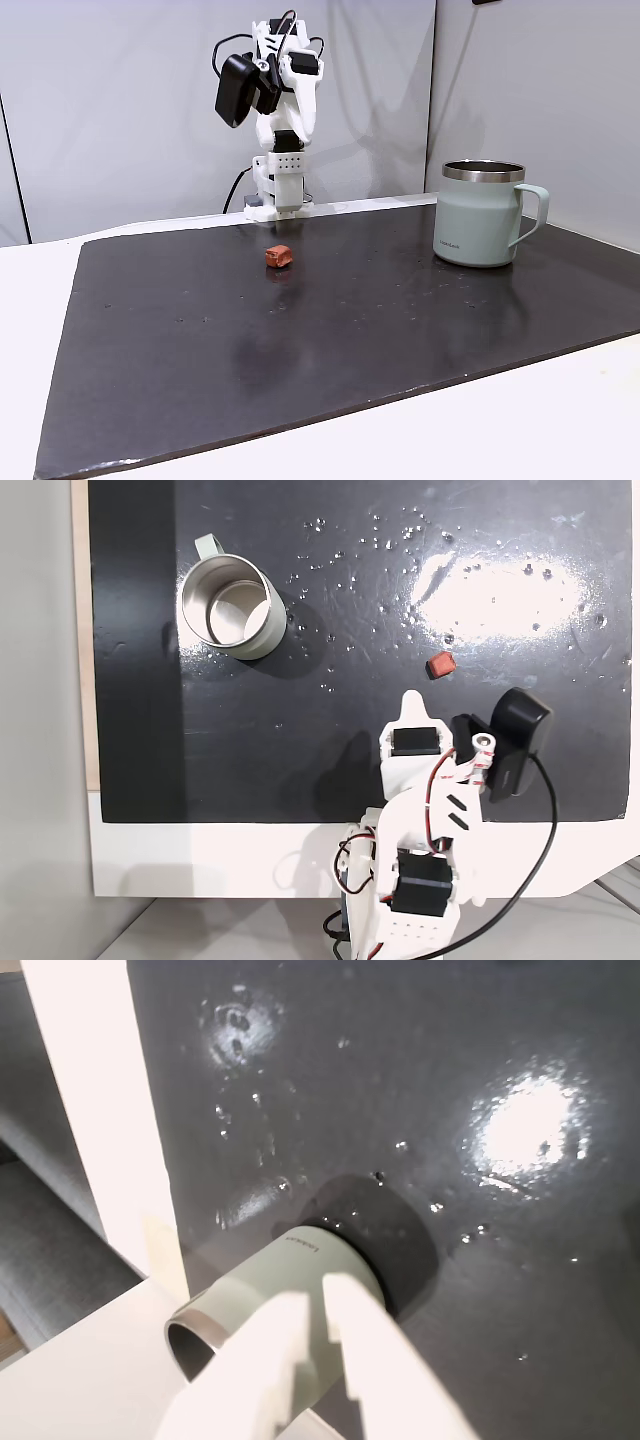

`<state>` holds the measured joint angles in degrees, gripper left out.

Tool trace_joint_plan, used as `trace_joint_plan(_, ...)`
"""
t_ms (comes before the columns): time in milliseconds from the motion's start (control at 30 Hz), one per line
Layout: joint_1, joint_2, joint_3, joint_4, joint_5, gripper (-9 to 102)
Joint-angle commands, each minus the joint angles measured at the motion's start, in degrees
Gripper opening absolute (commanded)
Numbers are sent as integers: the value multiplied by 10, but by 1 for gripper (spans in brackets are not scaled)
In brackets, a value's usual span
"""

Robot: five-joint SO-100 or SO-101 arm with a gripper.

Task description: Grasp a cube and put it in the cup.

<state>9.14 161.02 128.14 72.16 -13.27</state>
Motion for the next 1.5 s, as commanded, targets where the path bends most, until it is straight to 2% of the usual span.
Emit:
trace_joint_plan(0, 26, -63, -109, 33, -27, 0)
trace_joint_plan(300, 93, -305, -308, 100, -92, 0)
trace_joint_plan(700, 106, -554, -428, 129, -176, 0)
trace_joint_plan(1067, 58, -692, -533, 205, -233, 0)
trace_joint_plan(1467, 65, -677, -490, 206, -258, 1)
